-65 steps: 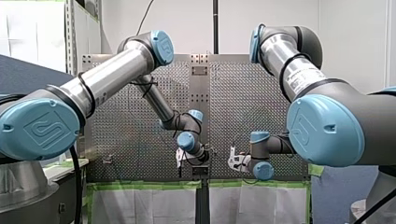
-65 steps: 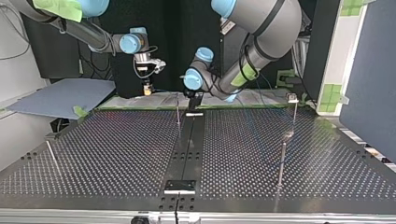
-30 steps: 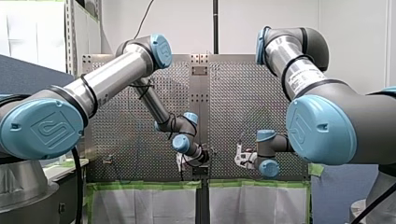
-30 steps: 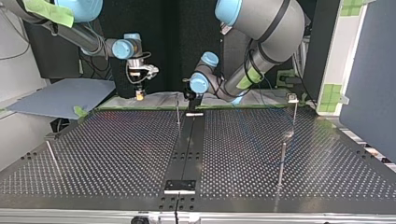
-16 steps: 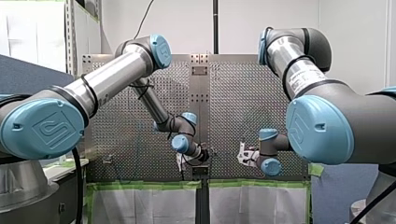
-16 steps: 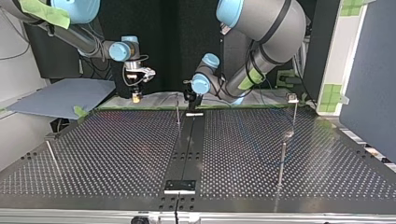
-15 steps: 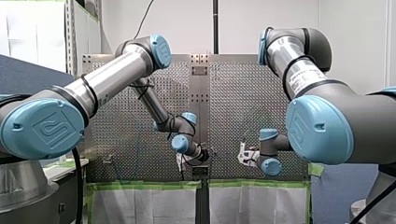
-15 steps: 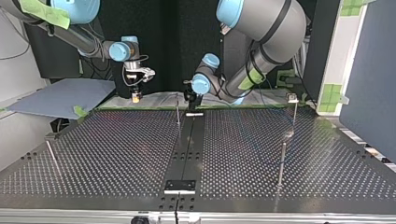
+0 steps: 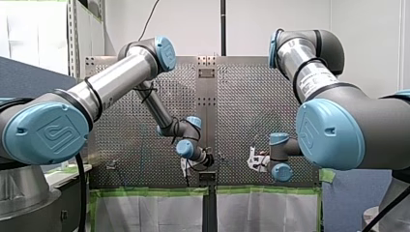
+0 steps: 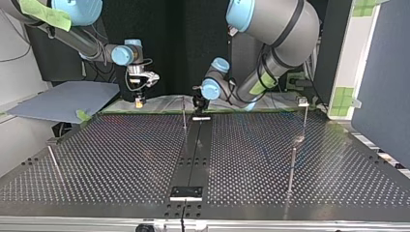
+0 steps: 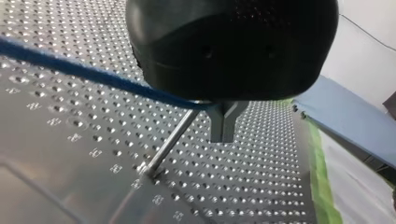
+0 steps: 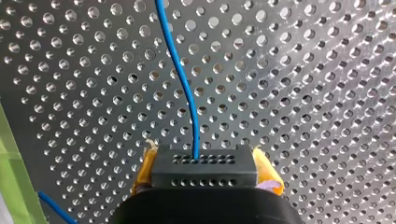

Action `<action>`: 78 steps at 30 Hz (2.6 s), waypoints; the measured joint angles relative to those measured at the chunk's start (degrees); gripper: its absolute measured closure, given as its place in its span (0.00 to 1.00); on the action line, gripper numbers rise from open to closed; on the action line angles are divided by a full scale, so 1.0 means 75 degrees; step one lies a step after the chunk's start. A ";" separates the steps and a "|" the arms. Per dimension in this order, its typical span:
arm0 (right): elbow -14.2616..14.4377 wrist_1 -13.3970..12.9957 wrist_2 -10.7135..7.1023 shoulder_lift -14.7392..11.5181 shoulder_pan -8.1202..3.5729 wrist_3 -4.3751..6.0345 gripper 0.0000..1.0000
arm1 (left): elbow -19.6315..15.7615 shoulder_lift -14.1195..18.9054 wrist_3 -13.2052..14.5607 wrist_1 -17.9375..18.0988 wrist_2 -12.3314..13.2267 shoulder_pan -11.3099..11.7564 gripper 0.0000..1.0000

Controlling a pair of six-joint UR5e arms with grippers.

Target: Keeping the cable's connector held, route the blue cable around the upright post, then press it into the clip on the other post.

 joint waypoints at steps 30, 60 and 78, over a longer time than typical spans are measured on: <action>-0.0605 0.0213 -0.0070 0.0143 -0.0207 -0.0032 1.00 | 0.0152 0.0000 -0.0012 0.0034 -0.0483 0.0171 1.00; -0.0856 0.0388 -0.0281 0.0178 -0.0279 -0.0051 1.00 | 0.0152 0.0010 0.0568 0.0700 -0.0730 0.0186 0.00; -0.0858 0.0458 -0.0282 0.0180 -0.0279 -0.0043 1.00 | 0.0147 0.0014 0.1705 -0.0244 -0.1234 -0.0081 0.00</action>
